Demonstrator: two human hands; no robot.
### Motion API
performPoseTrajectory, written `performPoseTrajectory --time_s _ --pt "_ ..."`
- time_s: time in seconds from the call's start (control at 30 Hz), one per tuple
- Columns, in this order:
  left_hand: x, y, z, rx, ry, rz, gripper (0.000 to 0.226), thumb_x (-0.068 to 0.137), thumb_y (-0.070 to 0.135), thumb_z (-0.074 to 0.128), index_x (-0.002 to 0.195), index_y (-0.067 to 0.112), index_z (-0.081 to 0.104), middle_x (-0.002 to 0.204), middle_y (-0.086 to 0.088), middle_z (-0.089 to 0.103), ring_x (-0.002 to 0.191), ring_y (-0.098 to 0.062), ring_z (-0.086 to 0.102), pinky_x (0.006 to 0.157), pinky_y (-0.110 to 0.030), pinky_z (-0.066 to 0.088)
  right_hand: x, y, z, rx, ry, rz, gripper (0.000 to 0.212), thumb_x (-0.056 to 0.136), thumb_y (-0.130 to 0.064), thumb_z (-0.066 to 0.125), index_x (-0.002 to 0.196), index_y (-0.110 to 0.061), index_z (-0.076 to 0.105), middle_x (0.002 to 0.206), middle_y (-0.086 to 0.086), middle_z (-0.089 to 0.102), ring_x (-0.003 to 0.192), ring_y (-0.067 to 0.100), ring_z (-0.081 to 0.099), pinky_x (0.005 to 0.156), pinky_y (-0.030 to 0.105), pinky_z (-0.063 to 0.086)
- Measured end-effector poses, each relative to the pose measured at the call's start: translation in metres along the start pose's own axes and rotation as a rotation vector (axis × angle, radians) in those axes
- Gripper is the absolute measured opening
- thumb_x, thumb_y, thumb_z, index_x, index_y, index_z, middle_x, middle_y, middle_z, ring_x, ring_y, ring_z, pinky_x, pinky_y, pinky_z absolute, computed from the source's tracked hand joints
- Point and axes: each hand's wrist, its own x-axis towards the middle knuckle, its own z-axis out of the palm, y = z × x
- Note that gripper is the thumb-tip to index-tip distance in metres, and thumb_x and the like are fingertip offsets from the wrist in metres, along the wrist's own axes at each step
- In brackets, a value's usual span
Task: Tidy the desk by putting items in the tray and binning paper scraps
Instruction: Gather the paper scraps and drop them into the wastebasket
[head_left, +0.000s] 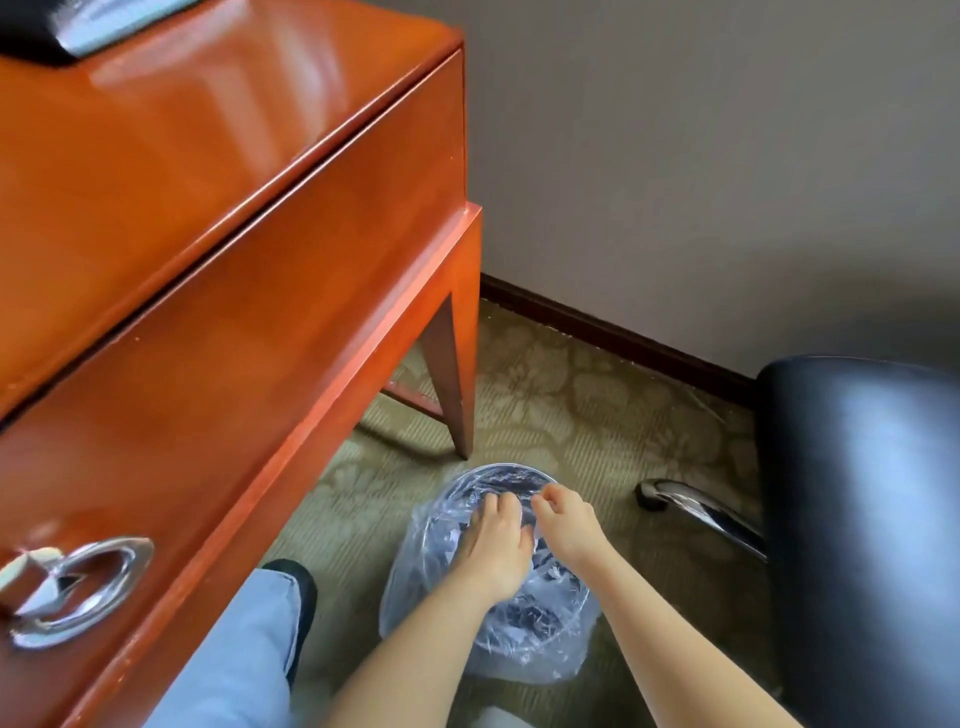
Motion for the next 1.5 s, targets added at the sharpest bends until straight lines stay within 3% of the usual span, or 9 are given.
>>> performPoseTrajectory --time_s 0.07,0.13,0.27,0.4,0.57,0.7,1.1,1.2,1.5 --pt "0.004 -0.009 0.006 0.042 -0.010 -0.005 0.032 0.099 0.030 0.038 0.124 0.012 0.040 0.132 -0.007 0.038 0.123 -0.026 0.038 0.101 -0.038 0.034 0.003 0.005 0.006 0.015 -0.036 0.018 0.017 0.093 -0.016 0.041 0.077 -0.014 0.047 0.074 -0.002 0.053 0.077 0.019 0.047 0.060 0.026 0.034" --pt "0.006 -0.017 0.008 0.067 -0.043 -0.008 0.043 0.099 0.033 0.037 0.138 0.015 0.032 0.144 -0.003 0.029 0.133 -0.023 0.030 0.109 -0.038 0.028 0.004 0.009 0.010 0.018 -0.082 0.019 0.010 0.094 -0.017 0.042 0.094 -0.014 0.051 0.091 0.001 0.058 0.085 0.018 0.051 0.069 0.027 0.037" --pt "0.004 -0.025 0.003 0.084 -0.120 -0.019 0.057 0.100 0.035 0.031 0.151 0.018 0.010 0.160 0.001 0.005 0.147 -0.020 0.005 0.119 -0.042 0.009 0.000 0.008 0.008 -0.038 -0.144 0.021 0.034 0.097 -0.021 0.042 0.128 -0.010 0.049 0.126 0.007 0.058 0.116 0.022 0.052 0.096 0.029 0.037" --pt "-0.008 -0.022 -0.011 0.104 -0.135 -0.016 0.059 0.101 0.035 0.027 0.152 0.019 0.002 0.161 0.001 -0.003 0.148 -0.018 -0.004 0.120 -0.044 0.002 -0.014 -0.006 -0.005 -0.122 -0.144 0.009 0.042 0.099 -0.022 0.038 0.139 -0.012 0.040 0.142 0.005 0.048 0.129 0.022 0.046 0.101 0.025 0.033" --pt "-0.031 -0.005 -0.051 0.125 -0.033 0.032 0.059 0.101 0.036 0.029 0.152 0.019 0.006 0.161 0.000 -0.001 0.148 -0.018 -0.004 0.119 -0.043 0.003 -0.033 -0.032 -0.032 -0.232 -0.080 -0.084 0.041 0.099 -0.023 0.039 0.139 -0.012 0.040 0.140 0.009 0.049 0.126 0.025 0.048 0.097 0.027 0.036" --pt "-0.064 0.014 -0.097 0.165 0.082 0.090 0.058 0.100 0.038 0.029 0.152 0.020 0.009 0.161 0.000 0.002 0.148 -0.018 -0.002 0.119 -0.042 0.004 -0.057 -0.064 -0.060 -0.325 -0.010 -0.180 0.042 0.099 -0.026 0.038 0.139 -0.013 0.039 0.142 0.008 0.047 0.128 0.025 0.045 0.102 0.031 0.035" --pt "-0.211 0.056 -0.234 0.339 0.443 0.265 0.054 0.099 0.039 0.032 0.148 0.019 0.021 0.157 -0.002 0.020 0.147 -0.021 0.011 0.118 -0.043 0.010 -0.180 -0.197 -0.135 -0.612 0.211 -0.553 0.037 0.098 -0.028 0.039 0.131 -0.016 0.049 0.135 0.008 0.052 0.124 0.030 0.047 0.103 0.041 0.040" --pt "-0.253 0.055 -0.258 0.391 0.510 0.277 0.053 0.099 0.038 0.033 0.147 0.019 0.023 0.155 -0.002 0.025 0.145 -0.021 0.017 0.117 -0.044 0.014 -0.217 -0.232 -0.137 -0.617 0.253 -0.649 0.035 0.097 -0.026 0.038 0.130 -0.020 0.051 0.133 0.005 0.054 0.121 0.029 0.050 0.101 0.041 0.043" --pt "-0.374 -0.002 -0.294 0.470 0.599 0.183 0.056 0.099 0.042 0.032 0.150 0.023 0.016 0.158 0.002 0.017 0.147 -0.018 0.011 0.119 -0.043 0.011 -0.313 -0.307 -0.085 -0.818 0.251 -0.969 0.038 0.097 -0.027 0.042 0.133 -0.017 0.047 0.135 0.006 0.051 0.126 0.028 0.046 0.102 0.043 0.043"
